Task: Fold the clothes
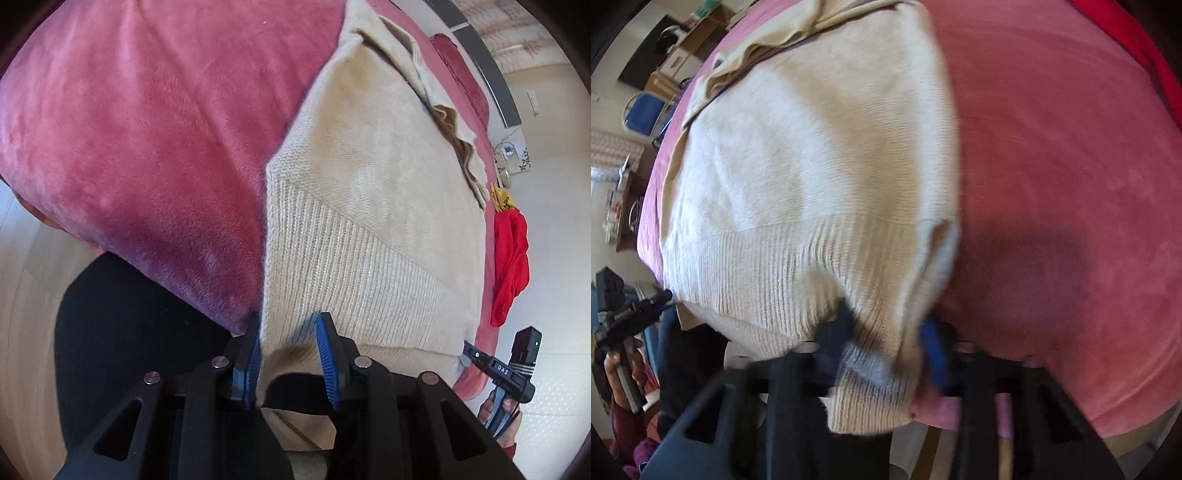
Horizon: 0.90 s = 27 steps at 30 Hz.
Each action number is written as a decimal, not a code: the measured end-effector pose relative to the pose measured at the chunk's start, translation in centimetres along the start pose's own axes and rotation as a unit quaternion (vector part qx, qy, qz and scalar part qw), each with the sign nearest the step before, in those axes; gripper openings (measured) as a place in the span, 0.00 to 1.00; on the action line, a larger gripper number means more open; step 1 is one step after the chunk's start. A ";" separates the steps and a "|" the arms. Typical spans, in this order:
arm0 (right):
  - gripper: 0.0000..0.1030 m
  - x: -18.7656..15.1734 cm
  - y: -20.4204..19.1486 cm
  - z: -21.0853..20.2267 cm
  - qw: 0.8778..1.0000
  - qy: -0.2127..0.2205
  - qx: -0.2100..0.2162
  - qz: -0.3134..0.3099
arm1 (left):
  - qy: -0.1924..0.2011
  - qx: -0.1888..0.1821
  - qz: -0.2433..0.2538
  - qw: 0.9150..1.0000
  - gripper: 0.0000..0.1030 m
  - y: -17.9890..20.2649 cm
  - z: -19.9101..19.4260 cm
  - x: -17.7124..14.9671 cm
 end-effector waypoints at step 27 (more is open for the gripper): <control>0.15 -3.0 -0.2 -0.4 0.997 -0.002 0.071 0.004 | 0.027 -0.041 0.015 0.999 0.04 -0.2 -0.8 -1.9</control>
Point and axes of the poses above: each gripper's, at about its wrist camera, not at the fingertips, and z roughly the way its jaws point, y to its right, x to its top, the point moved 10 cm from there along z, roughly the way its jaws point, and after that the axes turned 13 degrees about -y, right-handed, at the moved point
